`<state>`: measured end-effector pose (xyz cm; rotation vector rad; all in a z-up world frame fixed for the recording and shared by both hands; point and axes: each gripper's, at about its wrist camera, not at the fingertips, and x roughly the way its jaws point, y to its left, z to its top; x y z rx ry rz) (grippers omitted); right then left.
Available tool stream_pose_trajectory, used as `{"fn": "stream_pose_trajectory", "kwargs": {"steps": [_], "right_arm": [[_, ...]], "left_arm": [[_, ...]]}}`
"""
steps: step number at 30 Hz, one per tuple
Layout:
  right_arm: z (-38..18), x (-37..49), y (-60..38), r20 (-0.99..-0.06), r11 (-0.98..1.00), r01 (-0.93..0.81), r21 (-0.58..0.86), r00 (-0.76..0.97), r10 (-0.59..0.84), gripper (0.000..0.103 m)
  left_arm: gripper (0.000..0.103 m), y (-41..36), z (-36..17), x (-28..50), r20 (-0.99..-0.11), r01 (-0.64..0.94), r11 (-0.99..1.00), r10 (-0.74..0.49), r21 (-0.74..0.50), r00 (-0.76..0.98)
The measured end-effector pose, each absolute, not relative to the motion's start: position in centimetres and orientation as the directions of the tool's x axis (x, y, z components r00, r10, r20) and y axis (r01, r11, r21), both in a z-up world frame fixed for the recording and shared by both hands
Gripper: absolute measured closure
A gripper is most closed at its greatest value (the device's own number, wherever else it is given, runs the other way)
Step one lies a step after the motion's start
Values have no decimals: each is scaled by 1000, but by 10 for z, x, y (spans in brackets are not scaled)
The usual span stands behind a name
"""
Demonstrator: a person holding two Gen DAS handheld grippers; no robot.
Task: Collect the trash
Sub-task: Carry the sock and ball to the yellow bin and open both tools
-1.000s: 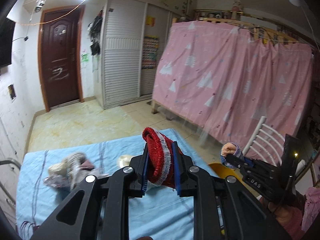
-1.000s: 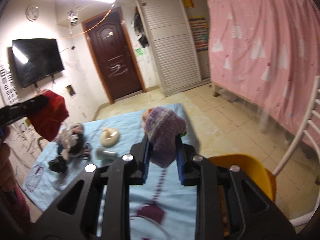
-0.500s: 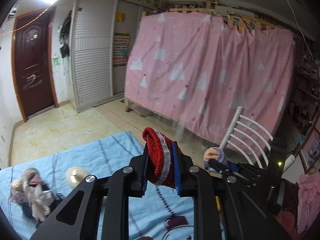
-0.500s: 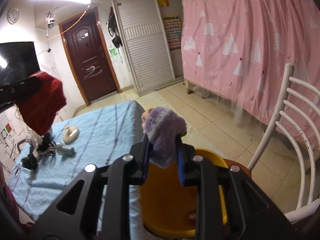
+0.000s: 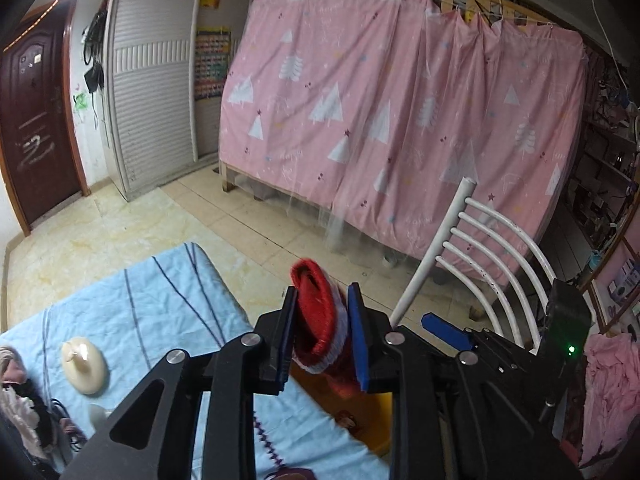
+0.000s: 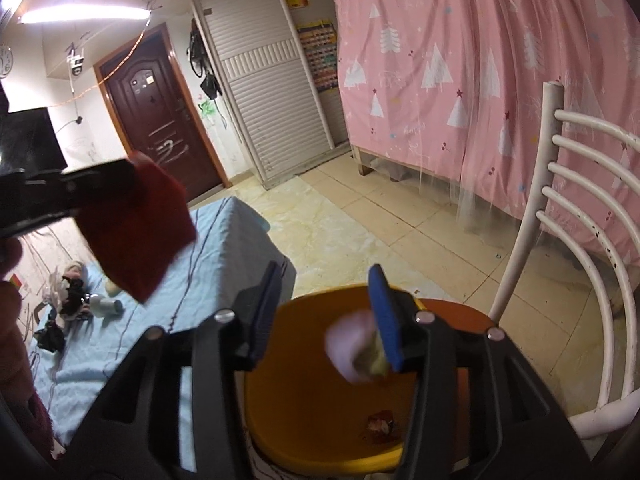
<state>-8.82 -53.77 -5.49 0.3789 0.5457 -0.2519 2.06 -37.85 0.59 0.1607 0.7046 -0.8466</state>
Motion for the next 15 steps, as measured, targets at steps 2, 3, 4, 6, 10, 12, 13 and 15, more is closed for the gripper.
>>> {"fn": "stream_pose_trajectory", "kwargs": {"steps": [2, 3, 4, 6, 10, 12, 13, 15], "right_arm": [[-56, -89, -538, -547, 900, 330, 286, 827, -130, 59], [-56, -89, -538, -546, 899, 329, 290, 828, -127, 59], [-56, -89, -538, -545, 898, 328, 292, 829, -125, 59], [-55, -89, -538, -544, 898, 324, 297, 830, -119, 59], [-54, -89, -533, -541, 902, 314, 298, 834, -112, 59], [-52, -88, -532, -538, 903, 308, 298, 836, -108, 58], [-51, -88, -530, -537, 905, 304, 296, 837, -105, 57], [-50, -87, -525, -534, 909, 296, 293, 839, -101, 55]], "left_arm": [[84, -384, 4, 20, -635, 737, 661, -631, -140, 446], [83, -385, 3, 20, -637, 738, 660, -630, -139, 443], [80, -386, 3, 19, -637, 738, 660, -629, -137, 444], [78, -387, 5, 19, -635, 735, 665, -627, -134, 451], [74, -381, 8, 17, -632, 728, 671, -627, -141, 456], [73, -375, 10, 18, -629, 724, 674, -628, -146, 458], [73, -373, 12, 19, -628, 721, 677, -628, -149, 460], [72, -366, 14, 19, -624, 714, 683, -627, -154, 466]]}}
